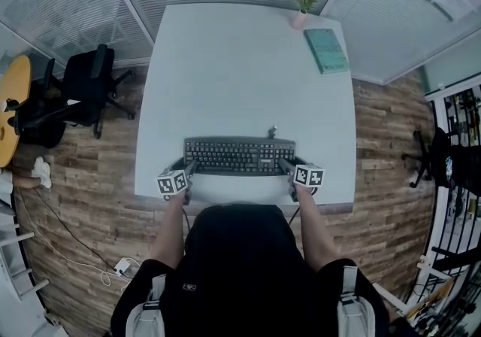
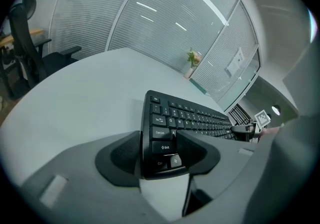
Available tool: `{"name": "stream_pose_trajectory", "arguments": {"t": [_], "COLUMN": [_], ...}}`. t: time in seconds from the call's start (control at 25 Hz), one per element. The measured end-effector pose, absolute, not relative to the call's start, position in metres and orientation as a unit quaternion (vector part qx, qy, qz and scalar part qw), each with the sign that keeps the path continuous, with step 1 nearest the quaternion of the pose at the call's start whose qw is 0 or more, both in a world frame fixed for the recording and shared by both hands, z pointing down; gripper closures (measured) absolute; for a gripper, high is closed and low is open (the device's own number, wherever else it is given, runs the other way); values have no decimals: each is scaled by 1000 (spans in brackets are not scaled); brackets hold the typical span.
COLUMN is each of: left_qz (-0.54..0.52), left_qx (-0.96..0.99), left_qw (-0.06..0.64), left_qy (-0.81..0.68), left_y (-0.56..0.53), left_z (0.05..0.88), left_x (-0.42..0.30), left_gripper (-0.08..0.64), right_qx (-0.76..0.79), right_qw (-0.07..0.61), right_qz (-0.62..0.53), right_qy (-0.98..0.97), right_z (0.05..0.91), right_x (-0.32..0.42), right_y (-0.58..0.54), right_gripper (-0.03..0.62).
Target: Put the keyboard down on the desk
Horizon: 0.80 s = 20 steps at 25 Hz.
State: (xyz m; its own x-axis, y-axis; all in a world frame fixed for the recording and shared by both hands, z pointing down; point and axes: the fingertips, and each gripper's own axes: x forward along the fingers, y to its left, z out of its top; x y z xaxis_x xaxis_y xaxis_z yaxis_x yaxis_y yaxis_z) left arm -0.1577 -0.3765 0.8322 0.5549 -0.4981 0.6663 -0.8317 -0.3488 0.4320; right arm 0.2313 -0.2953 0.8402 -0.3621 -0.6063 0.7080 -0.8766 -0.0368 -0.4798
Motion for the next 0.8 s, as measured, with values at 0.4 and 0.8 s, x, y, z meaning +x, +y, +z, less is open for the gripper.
{"name": "stream_pose_trajectory", "arguments": {"t": [0.4,0.8], "left_qz": [203,206], "left_qx": [798,837], "left_qw": [364,279], "left_qy": [-435,-423], "left_y": [-363,-348], "left_z": [821,775], "left_x": [-160,-151], "left_gripper": [344,357], "right_qx": [544,482], "right_qw": [196,139], "right_qz": [405,356], "right_qy": [-708,-789], "right_z": [820,773], "right_x": [240,218], "right_y": [-280,-255], "right_gripper": [310,314]}}
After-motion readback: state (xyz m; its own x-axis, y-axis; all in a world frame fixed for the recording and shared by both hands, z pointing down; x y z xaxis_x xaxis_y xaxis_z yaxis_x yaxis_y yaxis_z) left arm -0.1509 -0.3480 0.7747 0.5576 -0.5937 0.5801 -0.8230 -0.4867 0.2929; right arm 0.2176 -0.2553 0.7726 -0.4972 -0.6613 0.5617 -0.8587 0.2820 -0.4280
